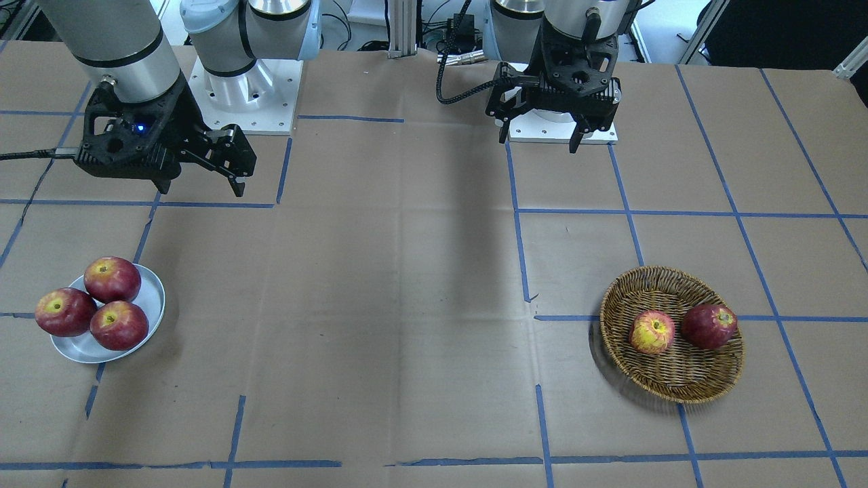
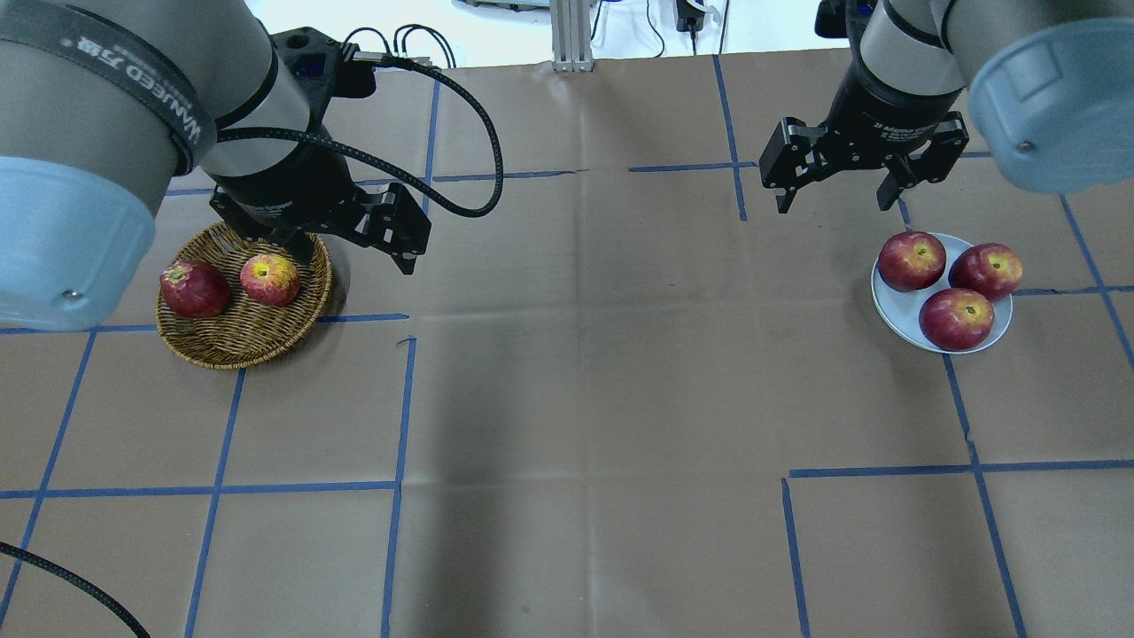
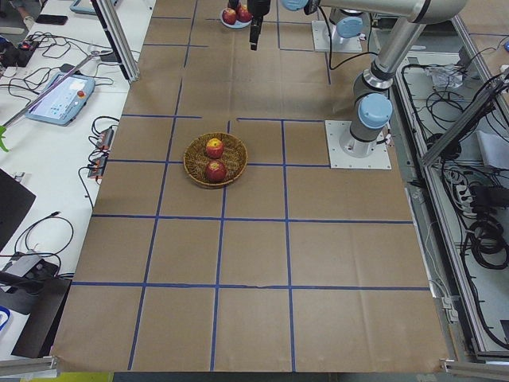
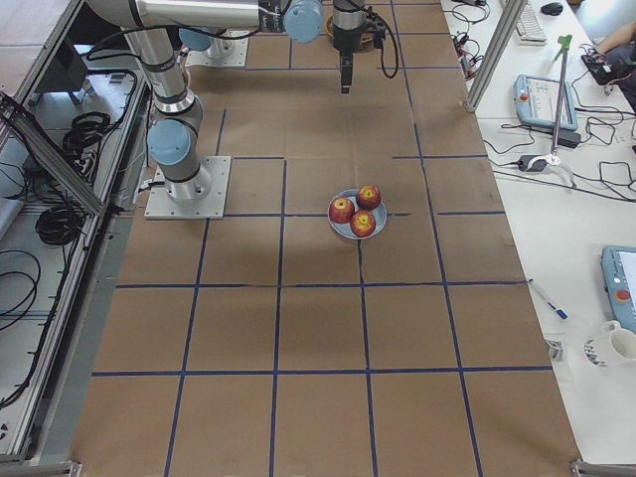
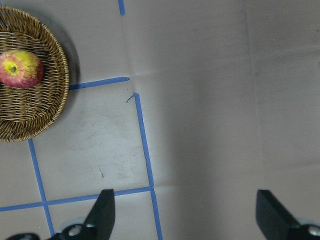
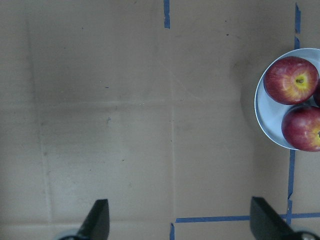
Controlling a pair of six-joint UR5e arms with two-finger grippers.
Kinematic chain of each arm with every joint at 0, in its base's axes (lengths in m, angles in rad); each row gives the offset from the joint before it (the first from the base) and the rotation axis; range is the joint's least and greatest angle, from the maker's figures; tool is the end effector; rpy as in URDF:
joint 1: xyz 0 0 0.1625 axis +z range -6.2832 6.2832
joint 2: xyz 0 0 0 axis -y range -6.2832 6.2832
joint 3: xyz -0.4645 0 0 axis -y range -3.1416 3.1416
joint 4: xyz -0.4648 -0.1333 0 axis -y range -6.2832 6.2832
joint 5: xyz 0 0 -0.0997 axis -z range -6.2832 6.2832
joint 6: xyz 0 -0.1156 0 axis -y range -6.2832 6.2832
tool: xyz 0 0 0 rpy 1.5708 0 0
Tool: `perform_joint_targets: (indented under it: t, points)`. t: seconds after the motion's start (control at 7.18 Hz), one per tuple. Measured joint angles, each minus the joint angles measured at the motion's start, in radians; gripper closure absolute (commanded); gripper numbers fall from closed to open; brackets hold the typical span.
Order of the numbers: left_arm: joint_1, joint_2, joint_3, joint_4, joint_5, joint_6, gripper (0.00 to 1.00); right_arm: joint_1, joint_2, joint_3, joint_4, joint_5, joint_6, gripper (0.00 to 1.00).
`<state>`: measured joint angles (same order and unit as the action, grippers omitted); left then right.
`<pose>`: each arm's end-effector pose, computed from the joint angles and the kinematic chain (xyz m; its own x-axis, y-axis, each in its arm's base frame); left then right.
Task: Transfer apple from basket to plate
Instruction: 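Move the left gripper down toward the yellow-red apple in the basket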
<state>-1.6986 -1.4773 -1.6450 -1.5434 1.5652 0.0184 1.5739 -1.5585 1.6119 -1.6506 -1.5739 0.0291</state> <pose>-0.1999 -0.5050 0.5231 -0.9893 0.1459 0.0047 0.1455 0.9882 -0.0468 0.1347 -0.5722 0.4892 -0.9997 0.0261 0.0023 0.0260 0.9993 -0.0265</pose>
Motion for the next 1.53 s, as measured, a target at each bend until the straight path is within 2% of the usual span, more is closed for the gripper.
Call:
perform_joint_targets:
  t: [0.84,1.53]
  points:
    - [0.001,0.002,-0.001,-0.004,-0.002,0.000,0.01,0.000,0.000,0.000,-0.002,0.000,0.000,0.00]
    - [0.003,0.038,0.016,-0.064,0.007,-0.001,0.01,0.000,0.000,0.000,-0.003,0.000,-0.001,0.00]
